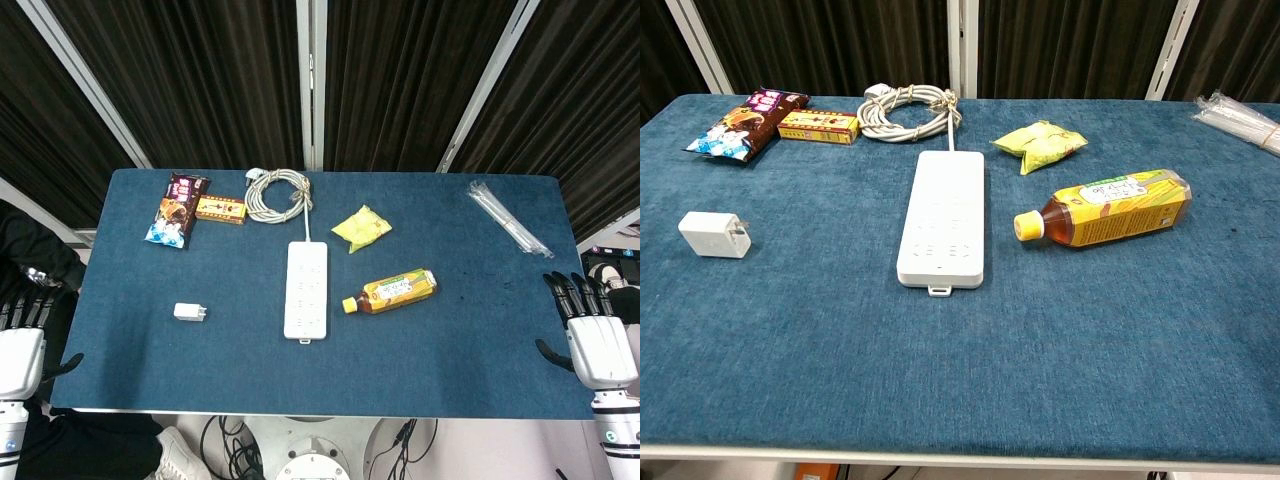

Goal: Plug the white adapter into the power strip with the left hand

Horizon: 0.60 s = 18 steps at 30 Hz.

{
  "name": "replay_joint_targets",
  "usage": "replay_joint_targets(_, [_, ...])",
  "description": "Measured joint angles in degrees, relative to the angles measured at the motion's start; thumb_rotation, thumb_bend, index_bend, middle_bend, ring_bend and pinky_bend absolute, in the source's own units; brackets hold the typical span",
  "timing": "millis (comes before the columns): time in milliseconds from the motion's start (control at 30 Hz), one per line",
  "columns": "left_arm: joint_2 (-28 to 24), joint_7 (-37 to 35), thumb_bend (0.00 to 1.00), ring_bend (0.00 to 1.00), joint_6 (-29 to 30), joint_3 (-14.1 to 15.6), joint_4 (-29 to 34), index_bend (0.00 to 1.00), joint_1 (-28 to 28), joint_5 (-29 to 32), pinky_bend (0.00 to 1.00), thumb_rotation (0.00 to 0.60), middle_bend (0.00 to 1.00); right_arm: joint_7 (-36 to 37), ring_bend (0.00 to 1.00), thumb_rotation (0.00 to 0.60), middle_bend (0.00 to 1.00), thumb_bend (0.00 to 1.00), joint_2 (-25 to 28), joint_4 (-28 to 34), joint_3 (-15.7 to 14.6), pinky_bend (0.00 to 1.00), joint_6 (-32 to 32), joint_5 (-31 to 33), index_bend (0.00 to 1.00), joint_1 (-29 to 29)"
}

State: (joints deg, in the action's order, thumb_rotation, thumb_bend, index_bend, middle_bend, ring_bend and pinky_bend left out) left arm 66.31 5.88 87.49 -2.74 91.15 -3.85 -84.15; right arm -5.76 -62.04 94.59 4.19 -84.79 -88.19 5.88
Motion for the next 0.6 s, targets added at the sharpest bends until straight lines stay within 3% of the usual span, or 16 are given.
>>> replay_joint_targets(333, [0.3,0.3,0.00,0.01,-0.1,-0.1,0.2,0.09,0.4,0.6,0.00,0.600,0.09,0.3,0.00,0.600,0.07,0.08,-0.1,-0.2,0.1,0.00,0.3,-0.2,0.00,0.6])
replay_joint_targets(600, [1.5,0.7,0.00,0.01,-4.1,-2.5,-0.4,0.09,-3.3,1.9,0.00,0.600,0.09,1.3,0.00,0.600,0.07,0.08,0.2,-0.9,0.1,0.00,-1.0,-0.8,0.00,0.2])
